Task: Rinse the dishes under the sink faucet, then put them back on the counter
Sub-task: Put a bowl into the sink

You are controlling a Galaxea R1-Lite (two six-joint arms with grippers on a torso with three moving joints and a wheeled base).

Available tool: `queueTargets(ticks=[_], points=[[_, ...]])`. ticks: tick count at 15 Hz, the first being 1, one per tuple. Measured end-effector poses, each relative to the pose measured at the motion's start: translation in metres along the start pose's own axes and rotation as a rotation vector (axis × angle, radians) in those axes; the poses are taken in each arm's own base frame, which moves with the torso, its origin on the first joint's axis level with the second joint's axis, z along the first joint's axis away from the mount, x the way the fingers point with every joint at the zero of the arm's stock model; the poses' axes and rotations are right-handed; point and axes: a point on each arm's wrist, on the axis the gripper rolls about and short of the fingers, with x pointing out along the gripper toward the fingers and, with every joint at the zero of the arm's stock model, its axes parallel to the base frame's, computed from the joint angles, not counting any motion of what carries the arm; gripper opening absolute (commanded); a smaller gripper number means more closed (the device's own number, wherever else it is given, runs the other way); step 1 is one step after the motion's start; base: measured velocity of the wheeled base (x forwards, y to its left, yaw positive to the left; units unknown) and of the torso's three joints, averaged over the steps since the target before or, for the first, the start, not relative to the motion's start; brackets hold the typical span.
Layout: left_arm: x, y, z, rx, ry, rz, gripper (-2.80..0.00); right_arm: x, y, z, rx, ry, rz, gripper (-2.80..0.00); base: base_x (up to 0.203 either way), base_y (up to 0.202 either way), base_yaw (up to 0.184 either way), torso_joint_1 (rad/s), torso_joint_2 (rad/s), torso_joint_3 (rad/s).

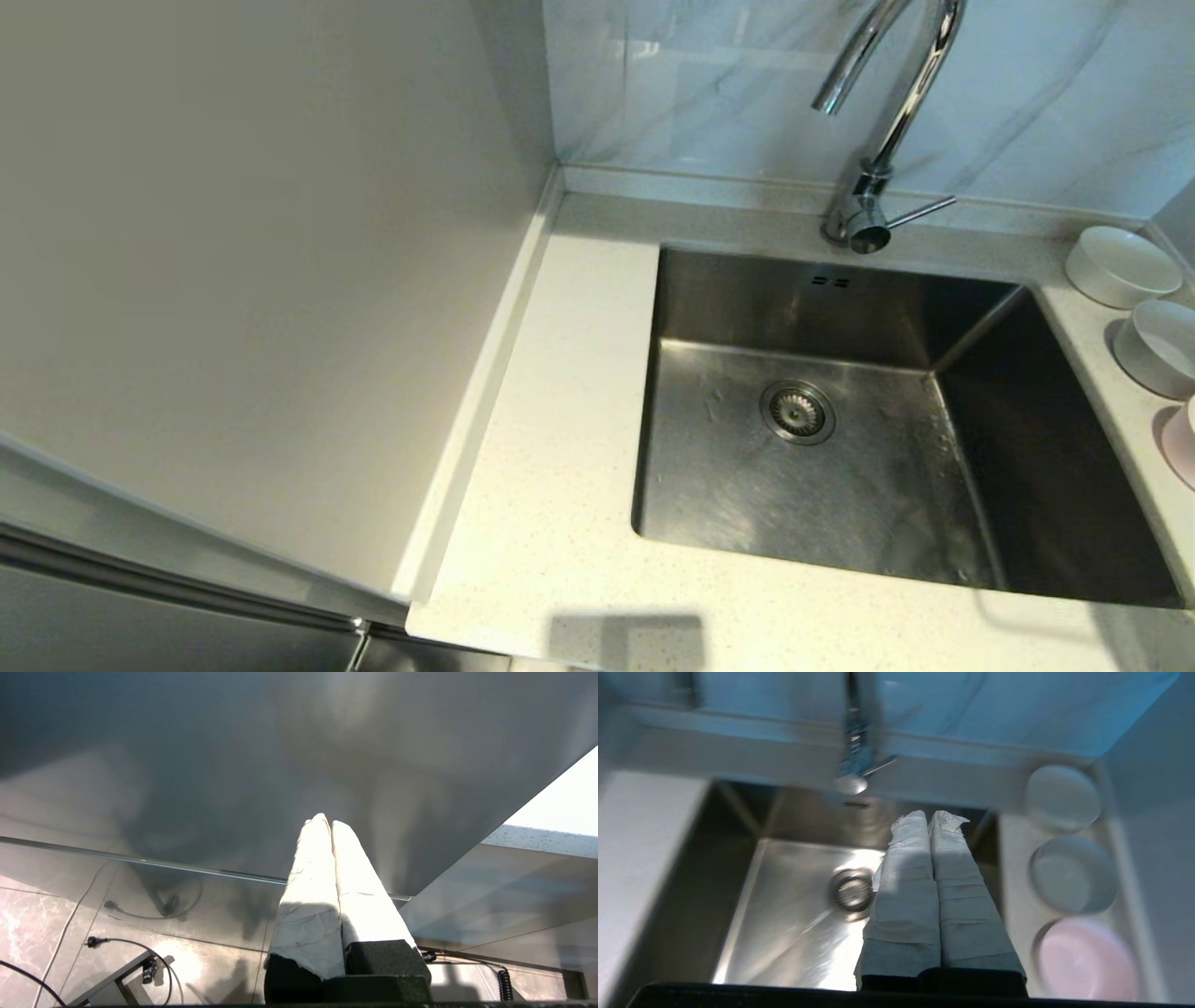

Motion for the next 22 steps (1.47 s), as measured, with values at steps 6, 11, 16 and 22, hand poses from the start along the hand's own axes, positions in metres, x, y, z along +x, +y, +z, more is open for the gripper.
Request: queueTargets(ticks=[6,11,16,22], points=[[0.000,0.000,0.000,0.000,0.000,0.000,-2.80,0.137,0.001,0.003,-0.257,0.166,-0.128,-2.80,0.000,0.000,0.000,0.000,0.00,0.000],[0.000,0.000,0.000,0.000,0.000,0.000,-2.80,0.185,-0.025,-0.013,-0.219,0.313,-0.142,-2.80,0.000,0.000,0.000,0.000,0.00,0.000],[0.000,0.000,0.000,0.000,0.000,0.000,-2.80,0.190,-0.046,-0.029,-0.131,0.443,-0.068,-2.80,0.000,0.000,0.000,0.000,0.00,0.000],[0.000,0.000,0.000,0.000,0.000,0.000,-2.80,0.226,-0.061,-0.056,-0.145,0.452,-0.111,-2.80,0.000,0.000,0.000,0.000,0.00,0.000]])
